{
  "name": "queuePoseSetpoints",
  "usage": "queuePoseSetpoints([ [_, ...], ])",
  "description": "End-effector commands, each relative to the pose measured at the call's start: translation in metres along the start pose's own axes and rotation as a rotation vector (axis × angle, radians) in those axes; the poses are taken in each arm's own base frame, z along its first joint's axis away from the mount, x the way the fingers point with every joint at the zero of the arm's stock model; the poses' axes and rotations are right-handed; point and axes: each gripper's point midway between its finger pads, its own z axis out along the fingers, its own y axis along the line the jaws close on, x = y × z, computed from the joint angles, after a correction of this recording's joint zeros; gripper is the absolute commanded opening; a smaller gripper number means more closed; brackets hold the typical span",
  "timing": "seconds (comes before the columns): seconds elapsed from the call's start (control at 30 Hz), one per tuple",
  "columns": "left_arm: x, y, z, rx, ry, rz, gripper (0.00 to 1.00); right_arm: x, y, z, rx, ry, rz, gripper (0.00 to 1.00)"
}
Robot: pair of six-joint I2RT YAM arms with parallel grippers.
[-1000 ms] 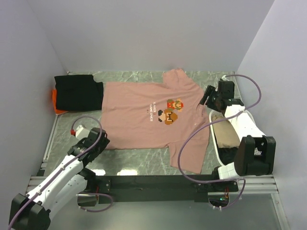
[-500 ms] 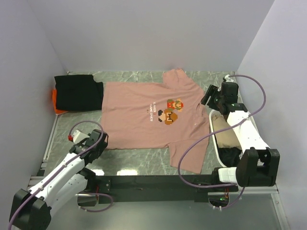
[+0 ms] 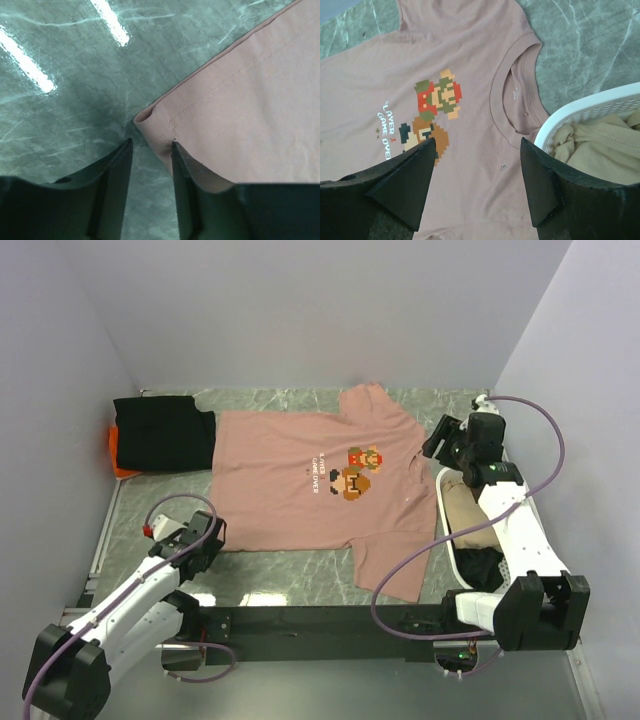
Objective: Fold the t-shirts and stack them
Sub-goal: Flatten the tshirt out, then fold the tshirt
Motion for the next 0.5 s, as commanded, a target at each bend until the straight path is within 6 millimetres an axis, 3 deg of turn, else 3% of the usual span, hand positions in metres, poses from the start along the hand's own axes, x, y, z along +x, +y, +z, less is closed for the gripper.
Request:
queuePoseSetpoints([
  [0.0,-0.002,-0.004,0.000,0.008,-0.004,-0.025,0.42,-0.008,0.003,-0.009,-0.015,-0.048,-0.018,0.75],
  [0.07,-0.003,-0.005,0.000,0.014,-0.009,-0.033,0.36,-0.008,0.004,-0.011,-0.018,-0.052,-0.018,0.75],
  [0.17,-0.003,-0.006,0.002,0.029,-0.006,-0.033,0.13,-0.008,0.003,-0.014,-0.014,-0.058,-0.016,0.75],
  [0.2,-0.003,-0.006,0.002,0.029,-0.005,-0.032,0.01,-0.008,0.003,-0.015,-0.015,-0.061,-0.017,0.75],
  [0.4,-0.024,-0.025,-0.005,0.080,-0.077,-0.010,0.01,-0.006,0.007,-0.026,-0.041,-0.070,-0.017,0.75],
  [0.47,-0.034,-0.036,-0.010,0.117,-0.113,0.008,0.01,-0.001,0.018,-0.032,-0.085,-0.059,-0.027,0.75],
])
